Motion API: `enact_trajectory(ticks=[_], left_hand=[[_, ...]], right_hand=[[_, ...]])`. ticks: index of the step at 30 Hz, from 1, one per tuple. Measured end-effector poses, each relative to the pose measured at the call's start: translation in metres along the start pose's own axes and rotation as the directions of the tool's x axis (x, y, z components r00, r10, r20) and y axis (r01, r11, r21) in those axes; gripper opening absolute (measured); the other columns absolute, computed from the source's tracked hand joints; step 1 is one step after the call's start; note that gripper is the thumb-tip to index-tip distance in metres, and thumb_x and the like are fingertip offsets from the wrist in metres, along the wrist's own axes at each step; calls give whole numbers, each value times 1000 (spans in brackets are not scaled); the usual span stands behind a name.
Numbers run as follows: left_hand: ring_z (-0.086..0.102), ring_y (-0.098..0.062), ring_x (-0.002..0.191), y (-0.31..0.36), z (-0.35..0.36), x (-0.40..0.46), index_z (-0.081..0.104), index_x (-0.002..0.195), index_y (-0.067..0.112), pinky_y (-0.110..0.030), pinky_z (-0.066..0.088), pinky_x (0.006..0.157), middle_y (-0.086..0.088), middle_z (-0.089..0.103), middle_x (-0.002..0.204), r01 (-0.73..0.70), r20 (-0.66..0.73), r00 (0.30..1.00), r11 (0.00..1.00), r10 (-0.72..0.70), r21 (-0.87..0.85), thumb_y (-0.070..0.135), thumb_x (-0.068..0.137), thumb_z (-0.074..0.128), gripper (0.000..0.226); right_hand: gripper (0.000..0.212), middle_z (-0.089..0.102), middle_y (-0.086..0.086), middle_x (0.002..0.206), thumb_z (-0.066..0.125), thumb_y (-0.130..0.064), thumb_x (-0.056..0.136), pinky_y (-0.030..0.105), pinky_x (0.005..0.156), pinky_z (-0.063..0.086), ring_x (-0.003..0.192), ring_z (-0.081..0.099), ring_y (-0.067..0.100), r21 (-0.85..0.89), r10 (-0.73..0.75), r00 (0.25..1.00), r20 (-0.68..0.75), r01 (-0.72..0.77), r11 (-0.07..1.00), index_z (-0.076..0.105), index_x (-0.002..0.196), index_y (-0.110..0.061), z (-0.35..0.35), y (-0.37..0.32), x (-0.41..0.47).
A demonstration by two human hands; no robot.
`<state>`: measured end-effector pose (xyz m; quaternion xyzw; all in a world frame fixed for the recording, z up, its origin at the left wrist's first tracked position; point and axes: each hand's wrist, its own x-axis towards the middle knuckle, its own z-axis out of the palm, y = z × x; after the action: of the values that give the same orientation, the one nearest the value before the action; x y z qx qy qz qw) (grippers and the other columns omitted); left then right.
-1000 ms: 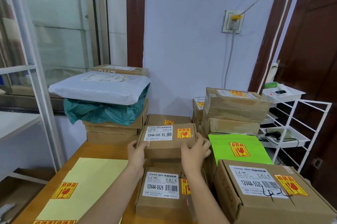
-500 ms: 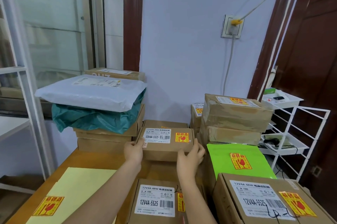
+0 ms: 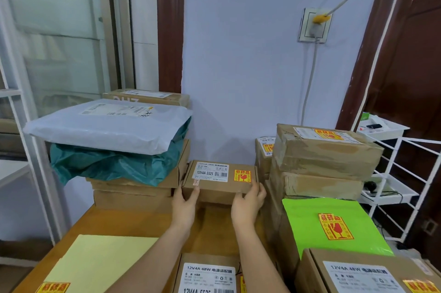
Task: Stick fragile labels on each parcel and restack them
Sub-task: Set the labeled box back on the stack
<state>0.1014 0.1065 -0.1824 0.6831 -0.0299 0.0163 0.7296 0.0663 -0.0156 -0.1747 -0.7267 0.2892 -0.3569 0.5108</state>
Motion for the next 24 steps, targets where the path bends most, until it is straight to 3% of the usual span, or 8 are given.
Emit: enact_trajectory(ticks=[4, 9, 15, 17, 20, 24], left_hand=[[42, -24, 132, -7, 2, 16, 37, 142, 14, -32, 31, 108, -5, 49, 138, -83, 40, 996, 987, 78, 134, 20, 92, 60, 56], [31, -25, 139, -14, 8, 28, 7, 153, 16, -35, 25, 113, -9, 31, 152, -127, 91, 991, 933, 102, 336, 22, 90, 62, 83], [15, -30, 143, -14, 21, 35, -4, 151, 5, -34, 17, 115, -13, 13, 157, -193, 57, 972, 645, 226, 740, 32, 98, 45, 77], [15, -31, 143, -12, 24, 38, -4, 150, 3, -35, 18, 115, -15, 10, 157, -187, 53, 970, 595, 236, 782, 34, 99, 42, 76], [16, -31, 142, -13, 26, 42, -8, 150, 4, -36, 22, 113, -16, 10, 156, -220, 92, 968, 616, 233, 756, 32, 98, 43, 78], [23, -29, 142, -18, 26, 41, 4, 151, 9, -33, 32, 109, -13, 13, 157, -321, 156, 940, 626, 304, 711, 25, 98, 43, 68]], right_hand=[[49, 23, 13, 151, 49, 5, 90, 37, 115, 20, 140, 20, 30, 10, 25, 1000, -5, -25, 1000, 42, 138, -2, 15, 2, 17], [48, 25, 8, 152, 47, 6, 90, 37, 113, 22, 137, 24, 29, 23, 50, 999, -5, -50, 998, 45, 136, -6, 27, 1, 40], [43, 25, 4, 154, 45, -9, 95, 42, 118, 16, 142, 22, 27, -141, 62, 997, -37, -67, 988, 47, 138, -14, 34, 7, 52], [42, 22, 3, 155, 43, -12, 97, 43, 117, 20, 143, 18, 25, -152, 64, 997, -38, -69, 986, 45, 140, -14, 37, 9, 56], [42, 17, 3, 157, 42, -17, 99, 46, 115, 26, 145, 14, 25, -155, 65, 997, -40, -71, 985, 44, 141, -14, 38, 13, 60], [41, 18, 6, 153, 48, -23, 98, 45, 112, 29, 139, 25, 28, -108, 67, 997, -41, -71, 992, 49, 138, -15, 41, 13, 67]])
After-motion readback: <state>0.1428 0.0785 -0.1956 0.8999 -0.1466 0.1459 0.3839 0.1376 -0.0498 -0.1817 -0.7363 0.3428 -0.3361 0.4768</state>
